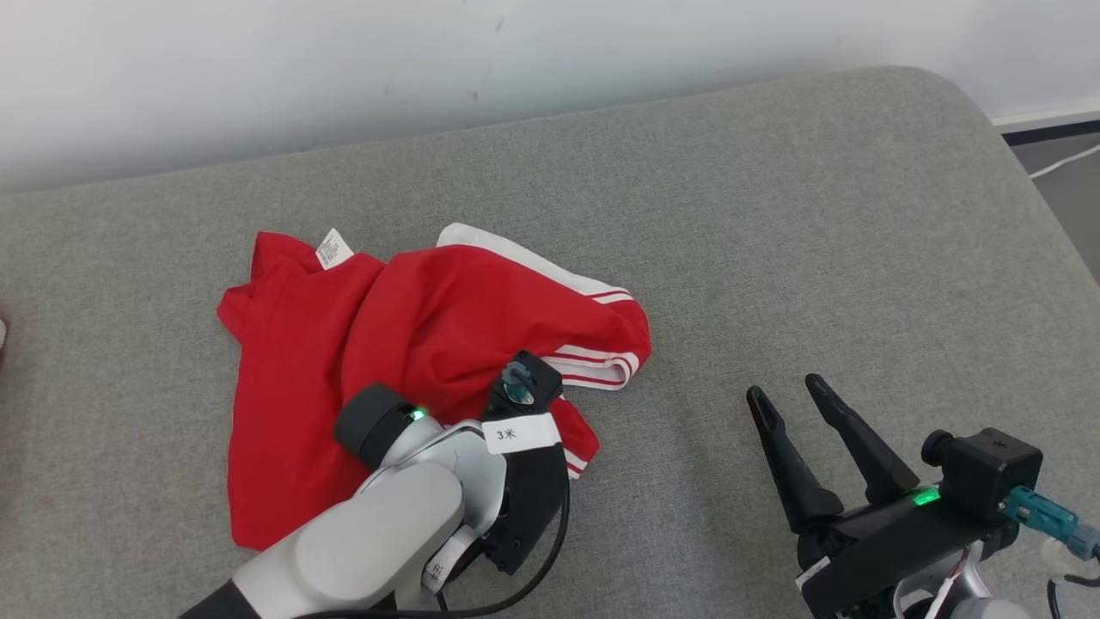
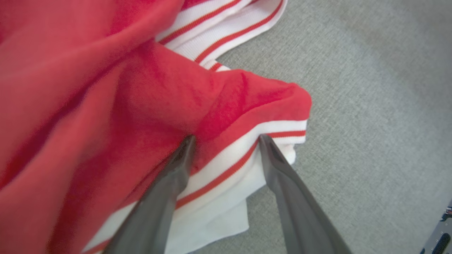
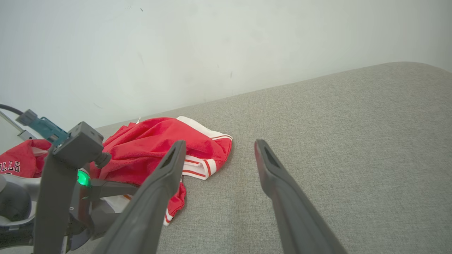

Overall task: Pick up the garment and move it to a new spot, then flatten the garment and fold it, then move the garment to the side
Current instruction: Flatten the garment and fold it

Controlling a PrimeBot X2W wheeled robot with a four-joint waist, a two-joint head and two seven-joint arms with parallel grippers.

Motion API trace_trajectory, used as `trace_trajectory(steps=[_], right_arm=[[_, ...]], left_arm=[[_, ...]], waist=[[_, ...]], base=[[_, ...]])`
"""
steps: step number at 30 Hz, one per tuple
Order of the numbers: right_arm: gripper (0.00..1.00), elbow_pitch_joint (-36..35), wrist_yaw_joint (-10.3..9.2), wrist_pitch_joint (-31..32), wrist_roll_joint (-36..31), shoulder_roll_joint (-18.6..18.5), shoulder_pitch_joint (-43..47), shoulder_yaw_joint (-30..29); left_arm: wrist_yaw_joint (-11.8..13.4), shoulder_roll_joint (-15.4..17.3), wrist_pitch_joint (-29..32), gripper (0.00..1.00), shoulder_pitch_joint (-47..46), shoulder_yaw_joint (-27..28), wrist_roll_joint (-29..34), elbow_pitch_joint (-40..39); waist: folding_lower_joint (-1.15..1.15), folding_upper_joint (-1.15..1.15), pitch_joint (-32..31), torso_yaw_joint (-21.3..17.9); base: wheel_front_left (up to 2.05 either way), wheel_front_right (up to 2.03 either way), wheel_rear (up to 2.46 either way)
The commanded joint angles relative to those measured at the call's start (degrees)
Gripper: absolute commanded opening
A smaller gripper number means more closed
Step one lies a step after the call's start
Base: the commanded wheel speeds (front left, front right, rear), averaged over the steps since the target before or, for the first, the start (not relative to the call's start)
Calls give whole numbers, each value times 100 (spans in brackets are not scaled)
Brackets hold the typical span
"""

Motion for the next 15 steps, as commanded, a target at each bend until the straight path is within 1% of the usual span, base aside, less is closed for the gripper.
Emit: trace_trajectory(steps=[1, 4, 5, 7, 15], right_arm=[[100, -1, -2, -15, 33, -13, -22, -14], [100, -8, -2, 10, 1, -13, -20, -38], [100, -8, -2, 10, 1, -13, -20, -38], [100, -5, -2, 34, -13, -13, -1, -34], [100, -13, -2, 83, -20, -13, 48, -42]], left_arm=[[-29, 27, -99, 0, 137, 34, -88, 97], [-58, -97, -418, 0, 81, 214, -196, 77], [-58, -97, -418, 0, 81, 214, -196, 77], [-87, -163, -610, 0, -36, 324, -245, 68], [-198, -568, -1641, 0, -560, 1065, -551, -182]], waist=[[0, 0, -5, 10], [0, 0, -38, 49], [0, 0, -38, 49], [0, 0, -69, 83], [0, 0, -220, 244]], base=[[0, 0, 0], [0, 0, 0], [0, 0, 0], [0, 0, 0], [0, 0, 0]])
